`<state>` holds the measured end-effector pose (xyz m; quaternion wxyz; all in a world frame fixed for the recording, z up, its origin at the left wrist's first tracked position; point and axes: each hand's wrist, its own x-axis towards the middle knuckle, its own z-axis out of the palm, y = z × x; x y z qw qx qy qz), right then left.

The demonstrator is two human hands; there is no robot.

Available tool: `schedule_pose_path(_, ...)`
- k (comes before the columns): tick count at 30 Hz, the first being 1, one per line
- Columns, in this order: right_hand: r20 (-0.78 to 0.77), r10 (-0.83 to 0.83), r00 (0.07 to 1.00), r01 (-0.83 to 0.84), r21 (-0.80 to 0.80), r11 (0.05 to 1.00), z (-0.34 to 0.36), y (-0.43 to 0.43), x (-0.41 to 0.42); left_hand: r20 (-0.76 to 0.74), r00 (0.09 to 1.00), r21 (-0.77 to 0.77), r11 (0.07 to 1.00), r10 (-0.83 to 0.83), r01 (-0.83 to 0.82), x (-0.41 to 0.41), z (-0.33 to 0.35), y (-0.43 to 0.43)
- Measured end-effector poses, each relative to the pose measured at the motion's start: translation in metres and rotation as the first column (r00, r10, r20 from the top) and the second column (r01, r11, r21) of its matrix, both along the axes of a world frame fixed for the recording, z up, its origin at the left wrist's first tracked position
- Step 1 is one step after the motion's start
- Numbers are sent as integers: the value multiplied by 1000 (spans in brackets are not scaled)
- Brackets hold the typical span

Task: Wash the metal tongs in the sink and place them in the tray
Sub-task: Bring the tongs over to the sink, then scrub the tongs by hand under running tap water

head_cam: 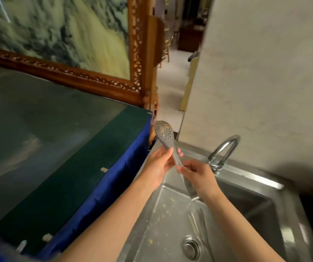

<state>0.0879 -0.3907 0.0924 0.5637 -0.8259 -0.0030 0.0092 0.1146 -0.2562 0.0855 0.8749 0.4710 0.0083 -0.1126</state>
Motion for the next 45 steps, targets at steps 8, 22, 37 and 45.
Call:
schedule_pose_path(8,-204,43,978,-51,-37,998,-48,-66,-6,-180,981,257,966,75,-27,-5,-36,-70)
schedule_pose_path(22,-297,-262,918,234,-127,964,-168,-142,22,-410,911,327,923,-56,203,11,-188,-136)
schedule_pose_path(37,-82,-77,994,83,77,994,-218,-134,112,-170,975,406,892,-141,200,69,-238,-135)
schedule_pose_path(45,-57,-302,952,305,54,951,-230,-126,125,-99,975,417,881,-201,224,62,-247,-129)
